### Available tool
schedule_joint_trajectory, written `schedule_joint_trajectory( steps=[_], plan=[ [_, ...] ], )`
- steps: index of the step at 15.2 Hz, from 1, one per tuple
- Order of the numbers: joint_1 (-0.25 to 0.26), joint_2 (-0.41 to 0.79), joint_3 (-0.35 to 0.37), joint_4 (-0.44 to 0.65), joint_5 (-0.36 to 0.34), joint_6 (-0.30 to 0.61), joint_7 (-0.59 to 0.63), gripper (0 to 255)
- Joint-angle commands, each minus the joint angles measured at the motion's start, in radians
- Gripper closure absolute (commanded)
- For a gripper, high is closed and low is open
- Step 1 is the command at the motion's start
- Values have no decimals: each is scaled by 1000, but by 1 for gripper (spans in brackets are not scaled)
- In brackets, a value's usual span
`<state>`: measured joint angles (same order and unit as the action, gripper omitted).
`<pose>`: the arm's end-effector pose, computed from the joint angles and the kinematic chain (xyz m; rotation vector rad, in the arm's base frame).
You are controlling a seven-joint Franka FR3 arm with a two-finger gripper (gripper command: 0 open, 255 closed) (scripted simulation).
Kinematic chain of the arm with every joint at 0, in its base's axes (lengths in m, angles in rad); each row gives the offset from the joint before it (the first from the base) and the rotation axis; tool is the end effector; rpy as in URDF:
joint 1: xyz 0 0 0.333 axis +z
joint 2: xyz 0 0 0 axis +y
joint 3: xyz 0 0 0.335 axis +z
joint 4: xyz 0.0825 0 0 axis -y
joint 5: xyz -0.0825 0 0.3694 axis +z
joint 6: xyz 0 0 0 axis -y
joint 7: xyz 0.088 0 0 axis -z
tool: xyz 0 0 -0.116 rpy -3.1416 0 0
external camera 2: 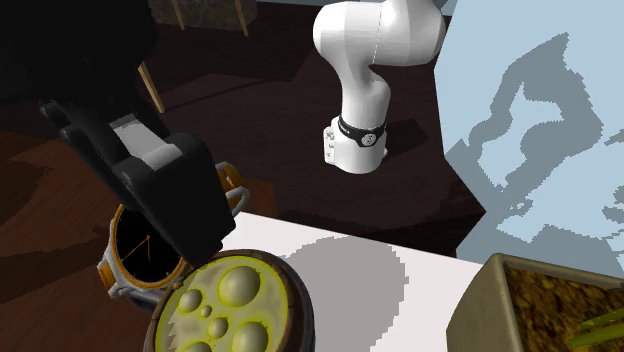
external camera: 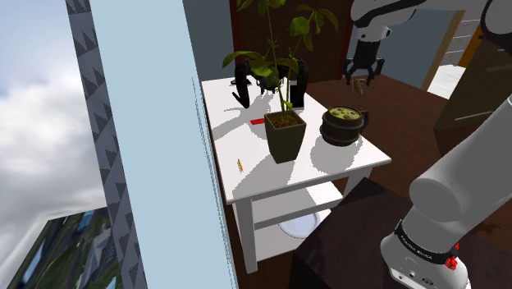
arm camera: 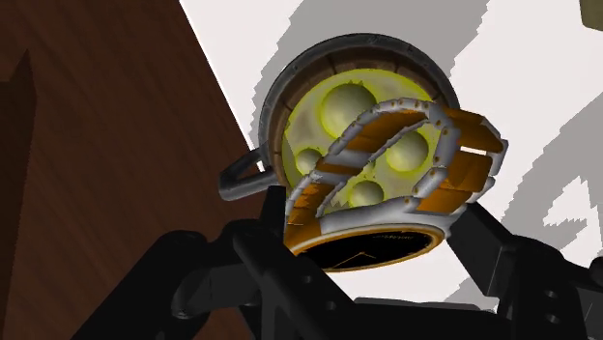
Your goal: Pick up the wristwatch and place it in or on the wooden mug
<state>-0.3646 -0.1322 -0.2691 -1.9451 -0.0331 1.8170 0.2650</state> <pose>0.4018 -0.3070 0.5493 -2.8340 1.3487 -0.0001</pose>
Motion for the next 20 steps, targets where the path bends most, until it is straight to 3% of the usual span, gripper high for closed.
schedule_joint_trajectory(
  steps=[1, 16, 20],
  plan=[
    [-4, 20, -7, 7, 4, 14, -13, 255],
    [-6, 57, -12, -157, 13, 213, -20, 255],
    [-6, 60, -13, -163, 13, 222, -21, 255]
  ],
)
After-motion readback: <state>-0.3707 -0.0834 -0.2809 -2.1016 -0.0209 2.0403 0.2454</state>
